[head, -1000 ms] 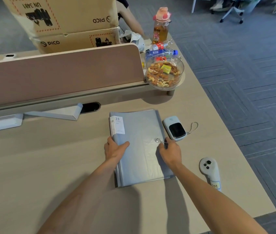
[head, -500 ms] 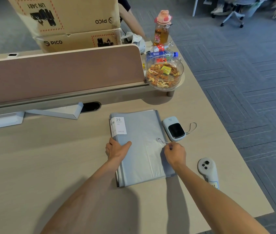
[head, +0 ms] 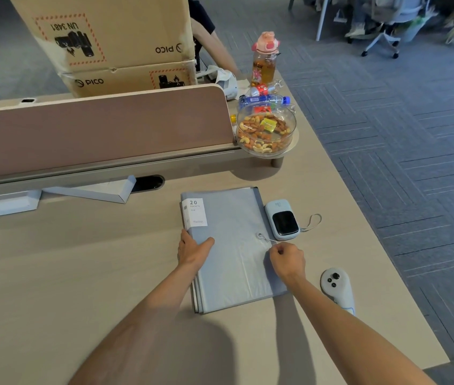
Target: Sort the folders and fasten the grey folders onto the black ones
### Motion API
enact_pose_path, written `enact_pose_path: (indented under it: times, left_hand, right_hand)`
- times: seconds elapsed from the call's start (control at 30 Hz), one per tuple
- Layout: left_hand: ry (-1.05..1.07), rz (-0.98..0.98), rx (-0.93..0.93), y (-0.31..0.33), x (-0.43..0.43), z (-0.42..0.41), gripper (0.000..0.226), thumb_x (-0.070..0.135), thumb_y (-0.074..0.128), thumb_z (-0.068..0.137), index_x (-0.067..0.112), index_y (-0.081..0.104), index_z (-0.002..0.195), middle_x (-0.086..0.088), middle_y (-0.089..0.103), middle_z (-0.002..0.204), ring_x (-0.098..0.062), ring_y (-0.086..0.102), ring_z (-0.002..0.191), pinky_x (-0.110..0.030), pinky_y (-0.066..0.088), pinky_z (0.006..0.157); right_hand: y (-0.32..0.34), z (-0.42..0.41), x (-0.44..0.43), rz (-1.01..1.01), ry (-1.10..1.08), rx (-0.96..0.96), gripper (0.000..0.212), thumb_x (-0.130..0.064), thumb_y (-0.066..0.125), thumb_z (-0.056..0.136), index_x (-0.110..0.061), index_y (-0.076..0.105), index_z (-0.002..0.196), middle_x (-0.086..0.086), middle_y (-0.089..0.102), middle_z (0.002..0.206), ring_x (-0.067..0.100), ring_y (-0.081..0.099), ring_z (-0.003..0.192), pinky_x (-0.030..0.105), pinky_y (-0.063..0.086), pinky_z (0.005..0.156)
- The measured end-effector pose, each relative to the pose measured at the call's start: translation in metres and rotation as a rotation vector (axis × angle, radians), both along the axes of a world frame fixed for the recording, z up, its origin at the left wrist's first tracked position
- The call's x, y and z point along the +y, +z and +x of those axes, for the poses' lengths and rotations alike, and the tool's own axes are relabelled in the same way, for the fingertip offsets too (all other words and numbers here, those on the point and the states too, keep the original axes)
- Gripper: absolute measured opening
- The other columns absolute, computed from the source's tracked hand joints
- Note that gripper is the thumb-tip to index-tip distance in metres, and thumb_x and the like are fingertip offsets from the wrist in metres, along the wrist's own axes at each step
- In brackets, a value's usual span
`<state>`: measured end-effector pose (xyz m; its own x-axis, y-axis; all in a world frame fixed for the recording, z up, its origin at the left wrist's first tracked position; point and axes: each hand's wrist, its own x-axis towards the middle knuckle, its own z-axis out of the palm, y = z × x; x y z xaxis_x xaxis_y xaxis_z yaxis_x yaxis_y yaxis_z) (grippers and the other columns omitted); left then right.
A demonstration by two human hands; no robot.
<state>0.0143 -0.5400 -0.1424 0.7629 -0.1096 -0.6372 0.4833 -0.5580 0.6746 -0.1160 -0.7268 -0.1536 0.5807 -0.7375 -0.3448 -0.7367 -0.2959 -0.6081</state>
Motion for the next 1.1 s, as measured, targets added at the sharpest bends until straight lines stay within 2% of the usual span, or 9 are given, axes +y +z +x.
enact_pose_path:
  times: [0.17,0.3,0.4,0.53,0.63,0.77,0.93,1.03,1.1]
  left_hand:
    - [-0.01,-0.059,0.02,-0.013,0.006,0.008,0.101,0.05,0.062,0.054,0.028,0.024,0.145,-0.006,0.045,0.143,-0.03,0.053,0.123,-0.049,0.047,0.103]
    - [-0.08,0.018,-0.114,0.007,-0.003,0.009,0.097,0.044,0.054,0.061,0.015,0.02,0.148,-0.009,0.035,0.15,-0.031,0.041,0.134,-0.047,0.037,0.111]
    - [-0.09,0.057,-0.105,0.014,-0.01,0.013,0.1,0.047,0.049,0.062,0.017,0.014,0.15,-0.01,0.027,0.155,-0.032,0.035,0.138,-0.047,0.033,0.113]
    - [-0.065,0.064,-0.105,0.011,-0.009,0.009,0.097,0.046,0.051,0.063,0.02,0.016,0.149,-0.008,0.029,0.154,-0.032,0.036,0.137,-0.047,0.034,0.112]
    - [-0.079,0.078,-0.123,0.009,-0.01,0.0,0.087,0.04,0.054,0.075,0.021,0.013,0.15,-0.008,0.027,0.153,-0.032,0.035,0.137,-0.047,0.032,0.113]
    - [-0.101,0.113,-0.139,0.005,-0.009,-0.002,0.082,0.035,0.055,0.083,0.02,0.01,0.15,-0.008,0.026,0.151,-0.032,0.034,0.137,-0.045,0.031,0.113]
    - [-0.131,0.107,-0.133,0.007,-0.003,-0.003,0.081,0.041,0.05,0.084,0.018,0.011,0.151,-0.009,0.025,0.155,-0.032,0.031,0.14,-0.047,0.029,0.115]
    - [-0.172,0.116,-0.13,0.014,0.007,-0.003,0.083,0.049,0.04,0.083,0.015,0.012,0.153,-0.009,0.019,0.161,-0.031,0.025,0.145,-0.047,0.024,0.118]
    - [-0.207,0.141,-0.177,0.024,0.016,-0.004,0.073,0.045,0.036,0.091,0.012,0.015,0.153,-0.009,0.02,0.161,-0.03,0.025,0.145,-0.046,0.024,0.118]
  right_hand:
    - [0.006,-0.002,-0.003,0.068,0.041,-0.009,0.026,-0.021,0.049,0.087,-0.008,0.07,0.084,0.013,0.069,0.079,0.031,0.061,0.076,0.032,0.049,0.068]
    - [0.01,-0.003,-0.003,0.089,0.095,0.005,0.024,-0.022,0.051,0.085,-0.006,0.068,0.08,0.012,0.069,0.076,0.03,0.062,0.076,0.034,0.05,0.068]
    - [0.012,-0.002,-0.004,0.106,0.096,0.009,0.022,-0.023,0.052,0.085,-0.009,0.069,0.084,0.01,0.069,0.078,0.03,0.063,0.078,0.036,0.052,0.071]
    - [0.014,-0.004,-0.004,0.118,0.123,0.002,0.018,-0.021,0.054,0.085,-0.013,0.069,0.089,0.006,0.069,0.08,0.028,0.062,0.082,0.034,0.051,0.074]
    - [0.013,-0.006,-0.004,0.131,0.111,0.003,0.021,-0.022,0.057,0.085,-0.014,0.069,0.099,0.004,0.068,0.089,0.026,0.062,0.088,0.035,0.051,0.081]
    - [0.012,-0.005,-0.003,0.139,0.082,-0.007,0.022,-0.022,0.057,0.085,-0.013,0.069,0.1,0.004,0.067,0.09,0.025,0.061,0.087,0.032,0.05,0.078]
    - [0.018,-0.004,0.001,0.006,0.154,0.077,0.024,-0.024,0.05,0.089,-0.006,0.065,0.092,0.007,0.062,0.08,0.029,0.059,0.078,0.036,0.05,0.072]
    - [0.031,-0.002,0.008,-0.129,0.218,0.113,0.028,-0.024,0.046,0.092,-0.004,0.064,0.098,0.013,0.065,0.09,0.035,0.062,0.088,0.035,0.049,0.072]
    - [0.042,0.005,0.015,-0.158,0.281,0.102,0.03,-0.025,0.044,0.092,-0.004,0.063,0.103,0.016,0.067,0.1,0.037,0.063,0.095,0.037,0.052,0.075]
